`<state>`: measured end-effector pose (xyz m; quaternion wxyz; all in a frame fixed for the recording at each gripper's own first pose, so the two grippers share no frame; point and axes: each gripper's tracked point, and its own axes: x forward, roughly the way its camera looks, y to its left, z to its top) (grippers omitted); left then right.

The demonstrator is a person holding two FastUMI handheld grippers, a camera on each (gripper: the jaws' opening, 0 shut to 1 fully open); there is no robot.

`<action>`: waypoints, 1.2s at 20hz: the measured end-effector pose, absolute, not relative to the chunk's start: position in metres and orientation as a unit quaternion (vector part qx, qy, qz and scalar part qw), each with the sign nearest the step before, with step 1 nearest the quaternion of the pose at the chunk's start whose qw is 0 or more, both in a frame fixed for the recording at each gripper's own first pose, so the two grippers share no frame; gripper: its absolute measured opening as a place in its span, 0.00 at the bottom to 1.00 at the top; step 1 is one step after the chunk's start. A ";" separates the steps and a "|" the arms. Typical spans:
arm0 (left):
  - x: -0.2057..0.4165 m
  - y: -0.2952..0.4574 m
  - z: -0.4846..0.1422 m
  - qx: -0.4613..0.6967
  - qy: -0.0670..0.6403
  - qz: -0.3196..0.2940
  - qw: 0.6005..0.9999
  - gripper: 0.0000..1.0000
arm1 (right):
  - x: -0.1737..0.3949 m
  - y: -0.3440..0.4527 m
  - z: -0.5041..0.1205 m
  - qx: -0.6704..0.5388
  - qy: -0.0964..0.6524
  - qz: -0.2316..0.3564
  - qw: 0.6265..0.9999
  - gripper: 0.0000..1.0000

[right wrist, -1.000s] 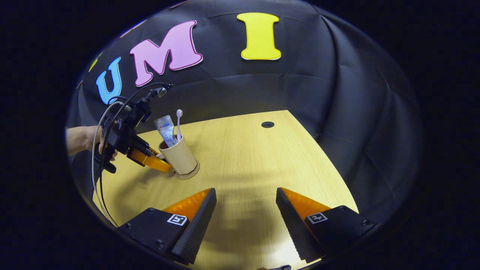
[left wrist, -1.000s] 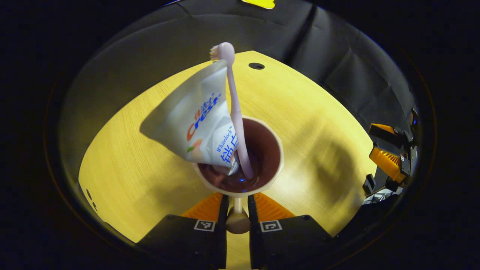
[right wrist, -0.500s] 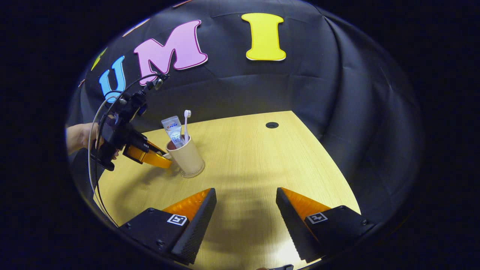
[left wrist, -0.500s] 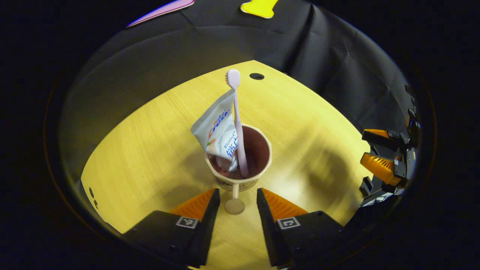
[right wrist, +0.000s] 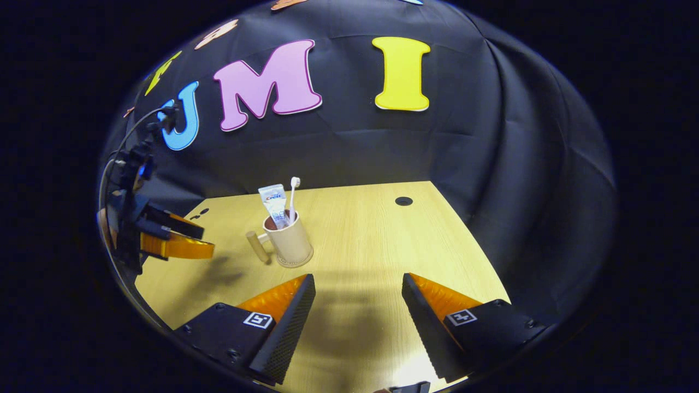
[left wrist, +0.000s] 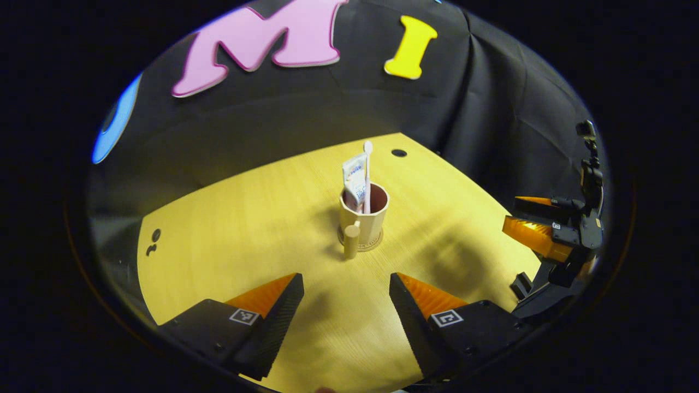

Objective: Put the toothbrush and toothpaste on the desktop into the cup, then pick up the cup and place it on the coaster on the desktop.

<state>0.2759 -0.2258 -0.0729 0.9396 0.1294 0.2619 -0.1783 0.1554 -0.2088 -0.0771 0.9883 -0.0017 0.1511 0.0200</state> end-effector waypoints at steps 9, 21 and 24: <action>0.177 -0.161 -0.019 0.041 0.075 -0.080 0.993 0.98 | 0.080 -0.127 -0.048 0.002 0.127 0.050 0.991 0.98; 0.038 -0.106 -0.020 0.010 -0.029 -0.031 0.999 0.98 | -0.032 -0.051 -0.049 0.017 0.094 0.074 0.993 0.98; 0.021 -0.100 -0.030 -0.014 -0.032 -0.028 0.999 0.98 | -0.044 -0.055 -0.049 0.006 0.087 0.065 0.994 0.98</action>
